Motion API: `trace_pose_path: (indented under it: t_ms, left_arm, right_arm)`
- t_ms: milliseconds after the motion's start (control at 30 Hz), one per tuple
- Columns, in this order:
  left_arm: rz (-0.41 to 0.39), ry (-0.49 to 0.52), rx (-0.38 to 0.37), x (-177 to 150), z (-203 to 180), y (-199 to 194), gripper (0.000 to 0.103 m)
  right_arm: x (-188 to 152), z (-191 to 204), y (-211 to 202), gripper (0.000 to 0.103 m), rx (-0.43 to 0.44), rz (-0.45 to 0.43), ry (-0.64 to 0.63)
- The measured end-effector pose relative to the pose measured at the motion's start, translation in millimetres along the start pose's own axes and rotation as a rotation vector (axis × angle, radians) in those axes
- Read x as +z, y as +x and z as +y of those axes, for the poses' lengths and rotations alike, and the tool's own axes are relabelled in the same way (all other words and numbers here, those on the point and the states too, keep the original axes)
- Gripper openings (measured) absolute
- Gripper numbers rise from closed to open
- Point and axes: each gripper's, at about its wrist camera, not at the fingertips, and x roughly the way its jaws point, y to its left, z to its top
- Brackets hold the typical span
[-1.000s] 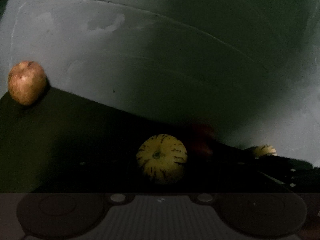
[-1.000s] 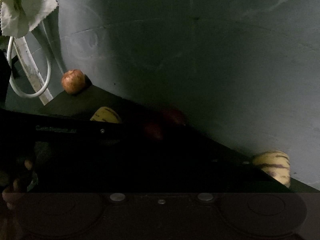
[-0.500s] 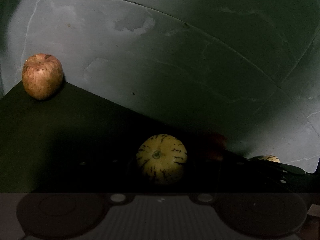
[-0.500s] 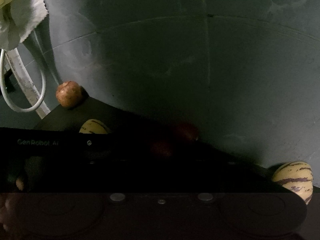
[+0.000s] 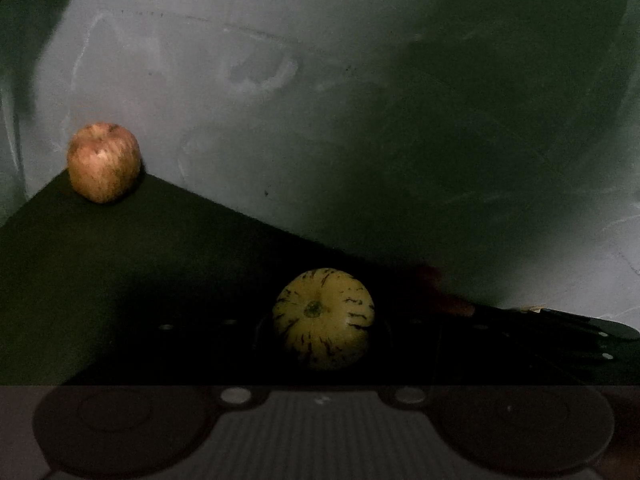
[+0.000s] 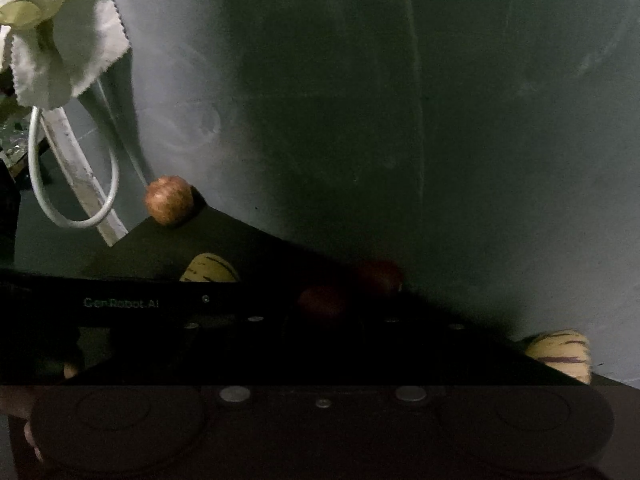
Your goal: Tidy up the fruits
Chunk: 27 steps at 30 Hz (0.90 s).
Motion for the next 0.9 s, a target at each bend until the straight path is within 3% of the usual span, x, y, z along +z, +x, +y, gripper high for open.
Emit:
trace_pose_path:
  t_ms: [467,900]
  left_arm:
    - [-0.095,0.011,0.117,-13,-60,-89,0.056]
    - [-0.215,-0.018,0.214,-48,-122,-183,0.056]
  right_arm:
    - [19,6,-86,0.033,0.115,-0.083,-0.073]
    - [21,23,-195,0.033,0.253,-0.174,-0.187]
